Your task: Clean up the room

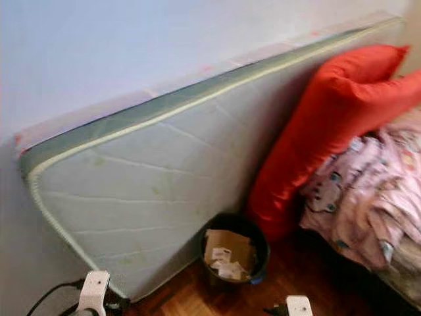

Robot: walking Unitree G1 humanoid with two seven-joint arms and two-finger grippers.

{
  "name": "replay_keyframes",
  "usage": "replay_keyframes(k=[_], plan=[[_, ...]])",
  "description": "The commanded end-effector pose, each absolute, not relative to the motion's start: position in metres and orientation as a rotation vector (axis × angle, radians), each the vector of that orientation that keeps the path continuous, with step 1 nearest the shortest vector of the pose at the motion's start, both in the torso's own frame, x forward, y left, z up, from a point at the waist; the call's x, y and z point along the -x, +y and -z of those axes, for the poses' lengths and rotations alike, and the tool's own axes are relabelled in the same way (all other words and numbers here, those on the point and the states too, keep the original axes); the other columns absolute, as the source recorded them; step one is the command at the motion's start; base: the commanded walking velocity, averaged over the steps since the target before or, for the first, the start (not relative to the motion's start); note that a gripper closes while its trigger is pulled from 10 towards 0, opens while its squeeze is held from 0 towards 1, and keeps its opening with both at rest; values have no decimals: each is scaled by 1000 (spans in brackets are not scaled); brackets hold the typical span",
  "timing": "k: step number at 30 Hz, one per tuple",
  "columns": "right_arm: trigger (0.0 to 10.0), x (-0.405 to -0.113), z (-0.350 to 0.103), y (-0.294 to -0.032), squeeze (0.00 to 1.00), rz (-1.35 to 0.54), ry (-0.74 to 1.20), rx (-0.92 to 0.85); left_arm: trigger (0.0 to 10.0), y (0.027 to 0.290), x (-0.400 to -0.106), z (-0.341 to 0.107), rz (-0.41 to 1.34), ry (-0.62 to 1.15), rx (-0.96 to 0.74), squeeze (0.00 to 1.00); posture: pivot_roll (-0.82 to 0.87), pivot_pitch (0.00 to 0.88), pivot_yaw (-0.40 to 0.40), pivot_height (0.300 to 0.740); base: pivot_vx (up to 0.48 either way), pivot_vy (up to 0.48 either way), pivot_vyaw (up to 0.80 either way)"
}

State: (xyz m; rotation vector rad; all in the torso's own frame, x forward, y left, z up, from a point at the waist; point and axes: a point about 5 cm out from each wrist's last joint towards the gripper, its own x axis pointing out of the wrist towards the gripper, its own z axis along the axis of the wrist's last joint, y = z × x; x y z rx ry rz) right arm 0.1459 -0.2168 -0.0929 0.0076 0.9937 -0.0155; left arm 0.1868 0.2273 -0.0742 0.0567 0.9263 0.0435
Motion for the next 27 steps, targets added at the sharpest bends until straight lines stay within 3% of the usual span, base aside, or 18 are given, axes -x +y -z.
replay_keyframes(k=[1,18,27], plan=[[10000,-138,95,-221,0,41,1013,-19,10000,223,-190,74,-25,927,-57,0,21,0,-59,709,251,0,0],[10000,-139,95,-221,0,20,1013,-3,10000,222,-190,74,-24,927,-51,0,22,0,-61,709,270,0,0],[10000,-139,94,-221,0,17,1010,-7,10000,223,-190,74,-25,928,-51,0,21,0,-62,709,290,0,760]])
